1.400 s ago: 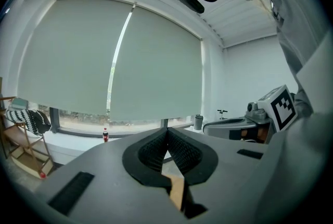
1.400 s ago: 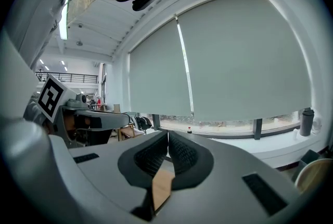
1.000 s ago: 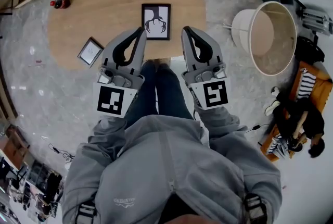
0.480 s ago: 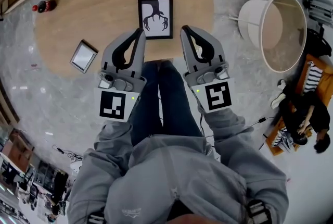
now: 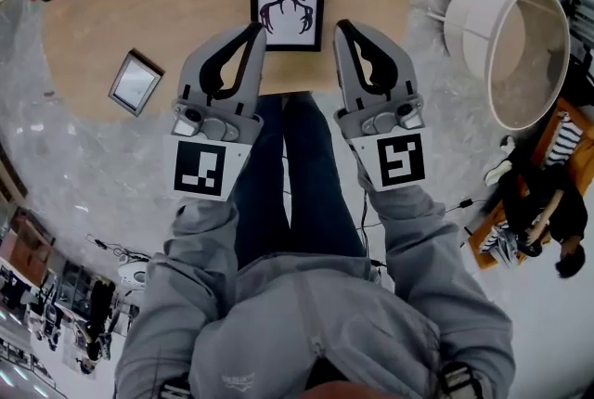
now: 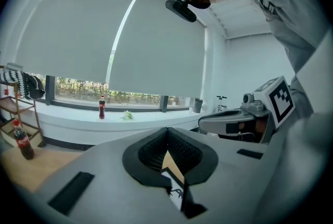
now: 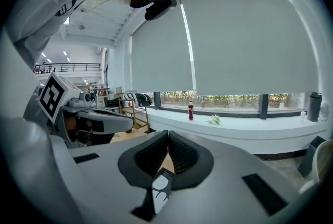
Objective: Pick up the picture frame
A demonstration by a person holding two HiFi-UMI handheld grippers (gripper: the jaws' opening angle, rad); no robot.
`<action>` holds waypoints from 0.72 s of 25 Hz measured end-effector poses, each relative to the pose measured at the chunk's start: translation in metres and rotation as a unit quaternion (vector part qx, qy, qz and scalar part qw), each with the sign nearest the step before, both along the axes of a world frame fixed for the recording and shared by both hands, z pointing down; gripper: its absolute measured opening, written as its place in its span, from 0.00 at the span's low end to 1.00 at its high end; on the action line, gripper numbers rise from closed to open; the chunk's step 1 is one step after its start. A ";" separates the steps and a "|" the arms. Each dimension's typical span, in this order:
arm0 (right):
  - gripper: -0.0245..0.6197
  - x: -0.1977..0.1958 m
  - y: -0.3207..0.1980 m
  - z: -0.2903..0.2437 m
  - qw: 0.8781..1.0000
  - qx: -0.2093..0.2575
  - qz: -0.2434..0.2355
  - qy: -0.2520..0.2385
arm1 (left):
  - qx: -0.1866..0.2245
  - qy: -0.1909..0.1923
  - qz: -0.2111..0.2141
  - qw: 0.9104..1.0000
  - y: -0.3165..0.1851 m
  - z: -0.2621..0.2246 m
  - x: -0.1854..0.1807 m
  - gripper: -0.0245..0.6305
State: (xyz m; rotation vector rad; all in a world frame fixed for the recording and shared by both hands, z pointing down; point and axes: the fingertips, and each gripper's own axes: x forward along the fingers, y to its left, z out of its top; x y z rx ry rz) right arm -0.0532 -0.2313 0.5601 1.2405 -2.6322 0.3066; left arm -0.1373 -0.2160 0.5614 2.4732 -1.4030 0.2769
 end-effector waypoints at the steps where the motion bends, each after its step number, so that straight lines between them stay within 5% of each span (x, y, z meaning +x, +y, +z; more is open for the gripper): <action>1: 0.09 0.000 -0.001 0.008 1.000 -0.001 -0.001 0.000 | -0.001 -0.001 0.000 1.000 0.000 0.008 0.000 0.07; 18: 0.09 -0.004 -0.009 0.109 0.999 -0.015 -0.015 0.033 | -0.032 -0.002 -0.012 0.999 -0.013 0.110 -0.007 0.07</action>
